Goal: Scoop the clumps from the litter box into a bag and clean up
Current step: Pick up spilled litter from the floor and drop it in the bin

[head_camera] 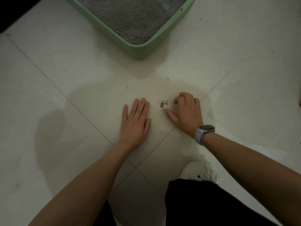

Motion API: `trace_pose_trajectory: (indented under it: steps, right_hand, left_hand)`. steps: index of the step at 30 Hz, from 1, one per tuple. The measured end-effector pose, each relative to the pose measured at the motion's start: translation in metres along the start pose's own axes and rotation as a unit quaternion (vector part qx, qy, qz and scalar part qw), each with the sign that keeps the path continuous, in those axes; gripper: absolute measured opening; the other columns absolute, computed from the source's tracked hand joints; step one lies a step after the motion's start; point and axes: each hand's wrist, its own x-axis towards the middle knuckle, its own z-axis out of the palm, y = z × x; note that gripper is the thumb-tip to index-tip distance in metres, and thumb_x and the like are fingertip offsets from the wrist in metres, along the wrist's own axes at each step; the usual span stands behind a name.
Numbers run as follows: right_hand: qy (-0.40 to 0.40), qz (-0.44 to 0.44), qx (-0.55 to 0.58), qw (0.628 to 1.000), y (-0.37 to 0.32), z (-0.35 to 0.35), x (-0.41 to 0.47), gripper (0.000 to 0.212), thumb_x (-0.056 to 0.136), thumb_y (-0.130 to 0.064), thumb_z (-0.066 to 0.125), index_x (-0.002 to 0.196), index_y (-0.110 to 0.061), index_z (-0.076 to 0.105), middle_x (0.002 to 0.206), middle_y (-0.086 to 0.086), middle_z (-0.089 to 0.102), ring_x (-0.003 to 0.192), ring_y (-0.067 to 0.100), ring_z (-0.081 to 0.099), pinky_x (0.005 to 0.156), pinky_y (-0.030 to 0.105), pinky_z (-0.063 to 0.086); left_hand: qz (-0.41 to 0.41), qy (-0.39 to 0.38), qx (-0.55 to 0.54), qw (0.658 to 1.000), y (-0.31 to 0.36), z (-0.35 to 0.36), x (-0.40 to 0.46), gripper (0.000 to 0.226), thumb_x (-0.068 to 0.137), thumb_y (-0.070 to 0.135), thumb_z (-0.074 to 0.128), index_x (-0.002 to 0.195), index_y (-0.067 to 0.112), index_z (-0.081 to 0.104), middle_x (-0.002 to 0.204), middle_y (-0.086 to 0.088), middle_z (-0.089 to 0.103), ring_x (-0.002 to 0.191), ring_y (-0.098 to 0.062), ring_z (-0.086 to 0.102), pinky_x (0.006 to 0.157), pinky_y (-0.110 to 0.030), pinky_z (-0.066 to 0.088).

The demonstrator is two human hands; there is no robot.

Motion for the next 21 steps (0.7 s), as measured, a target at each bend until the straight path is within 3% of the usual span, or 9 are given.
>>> trace_pose_trajectory:
  steps: [3,8,13,17,21]
  right_hand:
    - [-0.041,-0.085,-0.063,0.994,0.002,-0.004,0.023,0.054,0.079,-0.059,0.035,0.075,-0.008,0.052,0.074,0.012,0.053,0.065,0.027,0.052,0.062,0.033,0.037]
    - [-0.058,-0.167,-0.169,0.969,-0.004,0.001,0.038,0.06,0.078,-0.062,0.029,0.07,-0.01,0.056,0.07,0.009,0.054,0.063,0.024,0.051,0.061,0.033,0.04]
    - [-0.03,-0.199,-0.164,0.966,-0.012,0.012,0.035,0.035,0.084,-0.038,0.04,0.065,-0.012,0.053,0.069,0.007,0.052,0.061,0.024,0.049,0.059,0.031,0.037]
    - [-0.033,-0.178,-0.169,0.969,-0.014,0.015,0.033,0.013,0.072,-0.015,0.06,0.064,-0.014,0.05,0.066,0.006,0.049,0.059,0.024,0.047,0.059,0.031,0.036]
    - [-0.029,-0.175,-0.162,0.971,-0.019,0.015,0.032,0.009,0.069,-0.008,0.048,0.063,-0.014,0.051,0.066,0.005,0.05,0.059,0.024,0.048,0.061,0.029,0.037]
  left_hand:
    - [-0.003,0.009,-0.012,1.0,0.0,0.0,0.001,0.055,0.091,0.033,0.033,0.141,0.01,0.036,0.15,-0.007,0.032,0.139,-0.021,0.022,0.111,-0.043,0.003]
    - [-0.008,0.014,-0.023,1.0,0.0,0.001,0.001,0.054,0.091,0.032,0.032,0.141,0.011,0.036,0.149,-0.006,0.033,0.139,-0.018,0.019,0.111,-0.043,0.002]
    - [-0.01,0.022,-0.028,0.999,0.0,-0.001,0.001,0.052,0.091,0.029,0.032,0.139,0.011,0.04,0.148,-0.007,0.036,0.138,-0.017,0.019,0.111,-0.043,0.004]
    - [-0.013,0.003,-0.03,0.999,0.001,-0.006,0.001,0.052,0.092,0.028,0.029,0.139,0.011,0.04,0.148,-0.006,0.036,0.139,-0.02,0.025,0.111,-0.043,0.005]
    - [-0.017,-0.017,-0.05,0.998,0.0,-0.013,0.002,0.055,0.091,0.031,0.022,0.141,0.012,0.038,0.15,-0.004,0.032,0.14,-0.02,0.023,0.113,-0.043,0.004]
